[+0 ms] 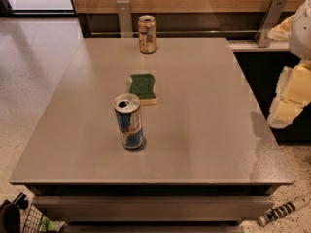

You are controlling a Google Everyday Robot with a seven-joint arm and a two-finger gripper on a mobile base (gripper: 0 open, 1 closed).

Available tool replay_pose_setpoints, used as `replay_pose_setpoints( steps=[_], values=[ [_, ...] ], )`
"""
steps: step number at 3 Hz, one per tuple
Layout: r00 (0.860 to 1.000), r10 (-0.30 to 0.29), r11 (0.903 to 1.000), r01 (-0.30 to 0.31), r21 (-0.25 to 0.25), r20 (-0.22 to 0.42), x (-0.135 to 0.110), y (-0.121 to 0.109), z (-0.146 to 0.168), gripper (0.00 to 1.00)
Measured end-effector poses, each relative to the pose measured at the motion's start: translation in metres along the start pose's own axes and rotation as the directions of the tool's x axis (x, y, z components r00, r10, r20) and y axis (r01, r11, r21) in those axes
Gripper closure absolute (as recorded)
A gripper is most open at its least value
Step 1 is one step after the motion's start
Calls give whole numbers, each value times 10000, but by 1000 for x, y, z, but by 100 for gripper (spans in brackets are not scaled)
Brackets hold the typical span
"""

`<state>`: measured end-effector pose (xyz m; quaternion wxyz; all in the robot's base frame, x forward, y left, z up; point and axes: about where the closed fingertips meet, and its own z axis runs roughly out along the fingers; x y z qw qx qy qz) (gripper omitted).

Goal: Pick orange can

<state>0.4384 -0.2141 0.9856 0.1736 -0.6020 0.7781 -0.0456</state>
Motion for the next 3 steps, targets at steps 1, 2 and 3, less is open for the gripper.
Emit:
replay_pose_setpoints(
  steps=[1, 2, 3],
  values=[
    [10000, 0, 10000, 0, 2, 1, 0, 0, 0, 0],
    [9984, 221, 9988, -243, 419, 517, -2, -14, 3, 0],
    [9666, 791, 9818, -1179, 1491, 2439, -18, -68, 15, 0]
  ],
)
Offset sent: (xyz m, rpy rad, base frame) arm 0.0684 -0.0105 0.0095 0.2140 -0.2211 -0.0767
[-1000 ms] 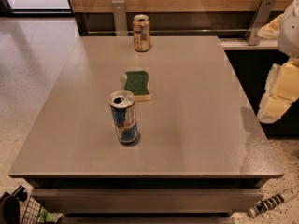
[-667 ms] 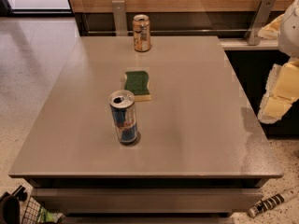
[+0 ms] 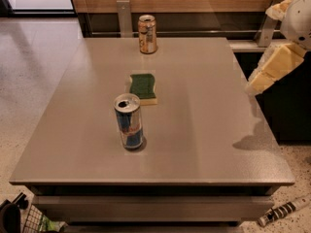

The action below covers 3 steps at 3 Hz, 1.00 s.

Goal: Pick orange can

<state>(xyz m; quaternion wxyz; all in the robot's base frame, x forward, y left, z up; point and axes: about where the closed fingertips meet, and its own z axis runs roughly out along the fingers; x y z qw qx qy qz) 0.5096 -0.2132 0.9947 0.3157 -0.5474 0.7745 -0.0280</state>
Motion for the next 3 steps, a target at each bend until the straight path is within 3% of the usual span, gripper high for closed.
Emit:
replay_pose_setpoints(
  steps=[1, 2, 3],
  values=[
    [9880, 468, 9957, -579, 720, 1473, -16, -32, 15, 0],
    [9478, 849, 9887, -1183, 918, 3073, -34, -56, 38, 0],
    [8740, 1486, 9781, -1987, 612, 4626, -53, -65, 67, 0]
  ],
)
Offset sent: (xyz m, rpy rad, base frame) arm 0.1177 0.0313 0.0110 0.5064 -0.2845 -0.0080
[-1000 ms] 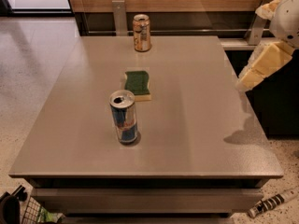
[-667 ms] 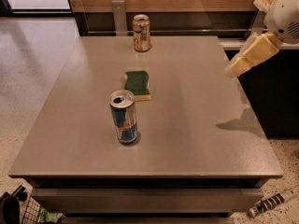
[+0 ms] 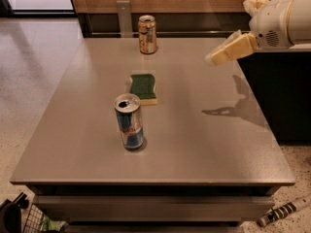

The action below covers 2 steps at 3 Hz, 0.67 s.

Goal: Pick orange can

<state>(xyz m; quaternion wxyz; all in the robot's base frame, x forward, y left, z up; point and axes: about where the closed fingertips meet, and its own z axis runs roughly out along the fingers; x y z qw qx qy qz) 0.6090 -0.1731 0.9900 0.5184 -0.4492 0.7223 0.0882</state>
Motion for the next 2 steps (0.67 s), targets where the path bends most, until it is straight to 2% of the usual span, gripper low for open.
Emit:
replay_pose_setpoints(
  steps=[1, 2],
  values=[
    [9732, 903, 9959, -884, -188, 2116, -15, -5, 46, 0],
    [9330, 1178, 9929, -1053, -552, 3399, -48, -13, 82, 0]
  ],
)
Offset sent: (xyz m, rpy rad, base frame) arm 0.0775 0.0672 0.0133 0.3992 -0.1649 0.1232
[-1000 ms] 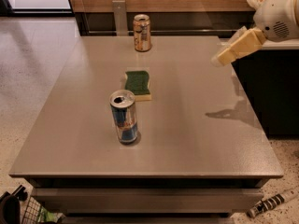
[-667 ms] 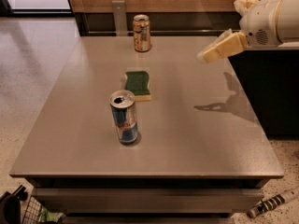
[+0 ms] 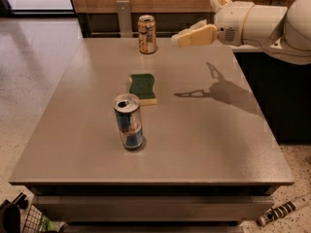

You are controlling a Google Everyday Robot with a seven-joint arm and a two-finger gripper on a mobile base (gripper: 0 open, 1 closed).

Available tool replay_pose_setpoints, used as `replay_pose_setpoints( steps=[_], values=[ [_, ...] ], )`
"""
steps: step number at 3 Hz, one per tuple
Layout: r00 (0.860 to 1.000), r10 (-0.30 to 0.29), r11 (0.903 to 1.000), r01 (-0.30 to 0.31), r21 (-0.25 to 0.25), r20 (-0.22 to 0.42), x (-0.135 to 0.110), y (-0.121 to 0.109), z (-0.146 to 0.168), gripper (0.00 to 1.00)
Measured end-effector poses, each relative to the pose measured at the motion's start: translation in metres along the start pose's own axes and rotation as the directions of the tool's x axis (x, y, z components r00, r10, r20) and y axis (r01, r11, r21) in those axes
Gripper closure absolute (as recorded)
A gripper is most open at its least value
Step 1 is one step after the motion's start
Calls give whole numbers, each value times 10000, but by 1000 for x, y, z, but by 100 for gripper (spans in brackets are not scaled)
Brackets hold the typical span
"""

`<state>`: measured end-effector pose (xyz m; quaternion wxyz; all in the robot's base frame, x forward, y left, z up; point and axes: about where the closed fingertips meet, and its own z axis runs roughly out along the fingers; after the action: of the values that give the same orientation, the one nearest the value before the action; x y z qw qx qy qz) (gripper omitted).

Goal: Pick orange can

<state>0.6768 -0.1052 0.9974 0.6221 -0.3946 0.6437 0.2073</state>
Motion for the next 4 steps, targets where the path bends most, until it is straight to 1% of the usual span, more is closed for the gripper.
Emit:
replay_pose_setpoints(
  steps=[1, 2, 3, 4],
  values=[
    [10000, 1, 10000, -1, -1, 0, 0, 0, 0, 0],
    [9999, 131, 9999, -130, 26, -89, 9, -3, 12, 0],
    [9992, 290, 9994, -286, 177, -279, 24, -19, 40, 0],
    [9983, 521, 9984, -515, 249, -249, 35, -33, 76, 0]
  ],
)
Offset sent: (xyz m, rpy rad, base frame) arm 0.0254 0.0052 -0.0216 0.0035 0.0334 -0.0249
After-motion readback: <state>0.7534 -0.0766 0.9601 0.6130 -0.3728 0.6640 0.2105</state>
